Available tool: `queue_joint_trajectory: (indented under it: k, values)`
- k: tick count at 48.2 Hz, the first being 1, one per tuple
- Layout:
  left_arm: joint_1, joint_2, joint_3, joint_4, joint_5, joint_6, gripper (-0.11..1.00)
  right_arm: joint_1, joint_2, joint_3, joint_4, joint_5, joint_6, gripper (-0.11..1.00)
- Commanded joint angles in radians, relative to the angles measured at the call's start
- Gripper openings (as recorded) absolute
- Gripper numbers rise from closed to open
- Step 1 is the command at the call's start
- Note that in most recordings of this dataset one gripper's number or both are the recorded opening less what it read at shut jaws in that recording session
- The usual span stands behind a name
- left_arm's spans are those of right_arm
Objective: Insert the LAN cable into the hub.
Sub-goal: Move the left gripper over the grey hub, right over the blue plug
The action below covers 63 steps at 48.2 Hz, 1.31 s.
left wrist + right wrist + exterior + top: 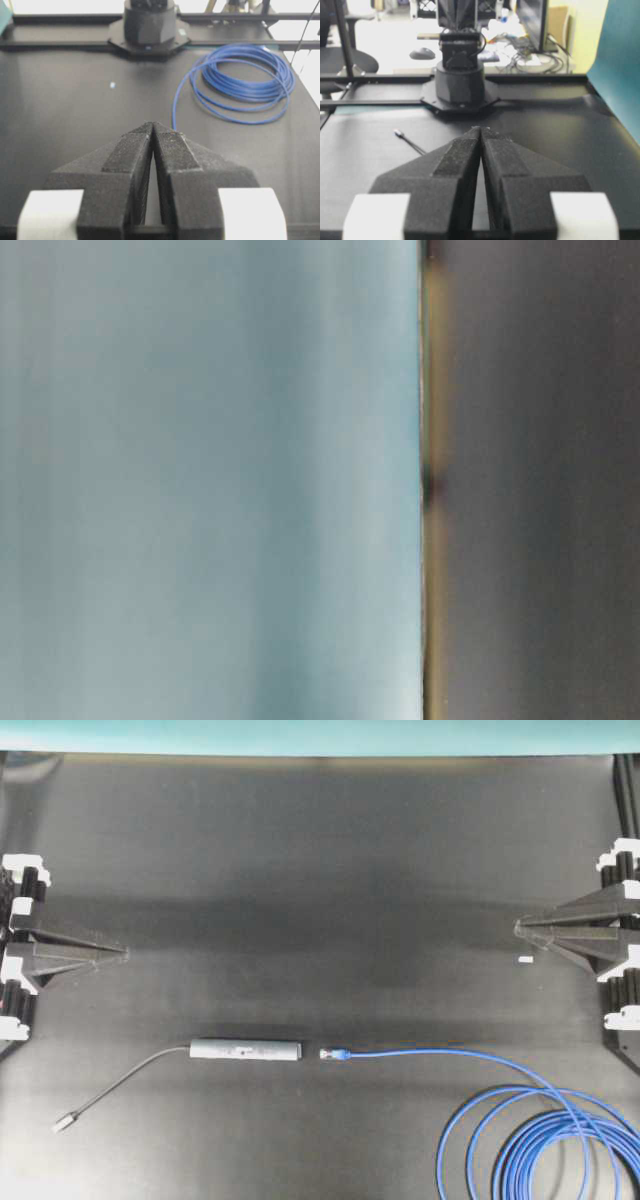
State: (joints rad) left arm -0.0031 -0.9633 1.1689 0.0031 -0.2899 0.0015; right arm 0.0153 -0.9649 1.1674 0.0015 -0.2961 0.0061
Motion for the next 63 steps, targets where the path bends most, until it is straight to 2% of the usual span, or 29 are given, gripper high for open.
queue_joint_trajectory:
  k: [1,7,14,18,23,35,44,56,63]
  values:
    - [-0.003,0.021,-0.037,0.040,0.058,-0.026,0.06,-0.006,0.015,-0.009,0.003,0.002,0.006,0.03]
    - [-0.017,0.054,-0.109,0.040,0.233,-0.048,0.00,0.002,0.052,-0.048,0.049,0.155,0.031,0.00]
    - [-0.048,0.121,-0.187,0.040,0.410,-0.044,0.00,0.020,0.126,-0.110,0.052,0.379,0.081,0.00]
    - [-0.071,0.184,-0.221,0.040,0.497,-0.044,0.00,0.029,0.178,-0.140,0.052,0.468,0.089,0.00]
    - [-0.095,0.262,-0.250,0.041,0.552,-0.044,0.00,0.041,0.247,-0.167,0.051,0.543,0.092,0.00]
    - [-0.114,0.442,-0.328,0.041,0.594,-0.044,0.00,0.057,0.439,-0.241,0.051,0.661,0.089,0.00]
    - [-0.114,0.545,-0.356,0.040,0.578,-0.052,0.00,0.058,0.545,-0.296,0.051,0.698,0.087,0.00]
    - [-0.123,0.612,-0.333,0.041,0.469,-0.055,0.00,0.063,0.644,-0.341,0.051,0.692,0.081,0.00]
    - [-0.123,0.650,-0.299,0.040,0.354,-0.057,0.01,0.063,0.657,-0.345,0.051,0.666,0.081,0.01]
